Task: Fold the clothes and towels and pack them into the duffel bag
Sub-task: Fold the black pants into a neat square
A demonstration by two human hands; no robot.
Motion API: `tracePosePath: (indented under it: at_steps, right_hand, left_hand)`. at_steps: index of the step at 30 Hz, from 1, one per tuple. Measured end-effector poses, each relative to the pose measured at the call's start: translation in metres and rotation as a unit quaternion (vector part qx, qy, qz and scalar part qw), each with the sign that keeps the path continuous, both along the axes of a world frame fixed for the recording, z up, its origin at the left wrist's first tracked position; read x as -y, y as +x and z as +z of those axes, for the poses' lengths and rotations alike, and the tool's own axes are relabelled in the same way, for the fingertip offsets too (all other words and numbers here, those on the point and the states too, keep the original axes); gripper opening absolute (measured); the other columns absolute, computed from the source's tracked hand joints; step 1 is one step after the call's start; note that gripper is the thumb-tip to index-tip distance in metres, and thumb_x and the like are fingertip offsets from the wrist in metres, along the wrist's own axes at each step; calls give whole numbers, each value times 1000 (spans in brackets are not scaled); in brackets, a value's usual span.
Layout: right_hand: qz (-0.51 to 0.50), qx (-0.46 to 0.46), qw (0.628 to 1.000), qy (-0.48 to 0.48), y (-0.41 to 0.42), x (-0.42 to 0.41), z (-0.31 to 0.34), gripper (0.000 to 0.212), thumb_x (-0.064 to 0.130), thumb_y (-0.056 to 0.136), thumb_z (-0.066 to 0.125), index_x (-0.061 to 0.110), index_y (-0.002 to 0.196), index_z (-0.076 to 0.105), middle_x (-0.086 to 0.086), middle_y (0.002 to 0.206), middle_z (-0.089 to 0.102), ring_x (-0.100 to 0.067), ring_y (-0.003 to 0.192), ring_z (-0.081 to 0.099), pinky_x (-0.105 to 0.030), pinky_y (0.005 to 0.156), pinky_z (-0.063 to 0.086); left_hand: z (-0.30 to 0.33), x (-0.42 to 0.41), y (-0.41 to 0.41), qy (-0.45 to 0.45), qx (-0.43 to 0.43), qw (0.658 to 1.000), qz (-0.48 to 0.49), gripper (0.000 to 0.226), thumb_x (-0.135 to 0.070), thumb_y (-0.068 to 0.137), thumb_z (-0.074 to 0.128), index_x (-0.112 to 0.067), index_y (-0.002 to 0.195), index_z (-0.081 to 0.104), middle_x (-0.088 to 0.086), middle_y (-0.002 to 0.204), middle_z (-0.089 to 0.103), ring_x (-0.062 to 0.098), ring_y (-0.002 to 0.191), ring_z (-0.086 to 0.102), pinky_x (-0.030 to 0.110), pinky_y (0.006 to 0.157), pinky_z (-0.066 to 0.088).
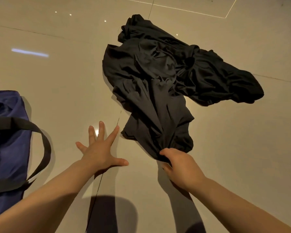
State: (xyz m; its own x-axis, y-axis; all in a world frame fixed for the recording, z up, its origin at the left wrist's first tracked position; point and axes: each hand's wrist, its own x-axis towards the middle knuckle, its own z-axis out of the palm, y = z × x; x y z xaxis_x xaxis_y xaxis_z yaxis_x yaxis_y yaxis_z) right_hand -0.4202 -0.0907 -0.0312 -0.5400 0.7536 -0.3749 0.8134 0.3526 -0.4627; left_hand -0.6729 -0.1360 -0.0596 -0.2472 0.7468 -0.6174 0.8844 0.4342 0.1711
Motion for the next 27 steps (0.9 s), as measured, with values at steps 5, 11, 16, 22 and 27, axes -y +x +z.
tracePosePath:
  at_steps: [5,11,16,22,27]
  right_hand:
    - [5,45,999,-23,50,47,4,18,26,97,51,22,112,58,4,110,62,-14,98,58,-18,74,36]
    - [6,112,993,-38,99,95,8,14,27,98,47,21,105,57,2,103,61,-14,92,58,-24,78,45]
    - [-49,199,979,-14,137,89,10,16,21,95,43,18,96,58,-3,93,60,-21,83,58,-30,67,44]
    - [-145,178,962,146,145,74,29,19,30,96,41,20,98,57,-2,94,58,-23,82,55,-37,71,49]
    - [-50,126,984,118,113,92,42,44,57,91,46,23,119,48,-1,111,56,-24,103,53,-39,87,42]
  left_hand:
    - [11,18,-5,164,28,986,34,101,-56,76,71,-31,153,11,8,160,14,29,146,12,54,114,23]
    - [14,43,63,321,12,929,-184,70,-36,88,65,-22,149,34,12,155,31,35,143,26,53,110,30]
    - [4,81,121,159,21,947,-279,76,-51,96,44,-30,153,-1,2,162,7,22,149,5,50,118,14]
    - [28,136,162,22,99,933,-344,83,-43,96,45,-41,145,-22,-2,162,-9,20,149,-7,38,118,12]
    - [36,163,177,120,199,889,-394,67,-17,76,39,-32,141,37,-5,131,57,18,112,59,26,79,55]
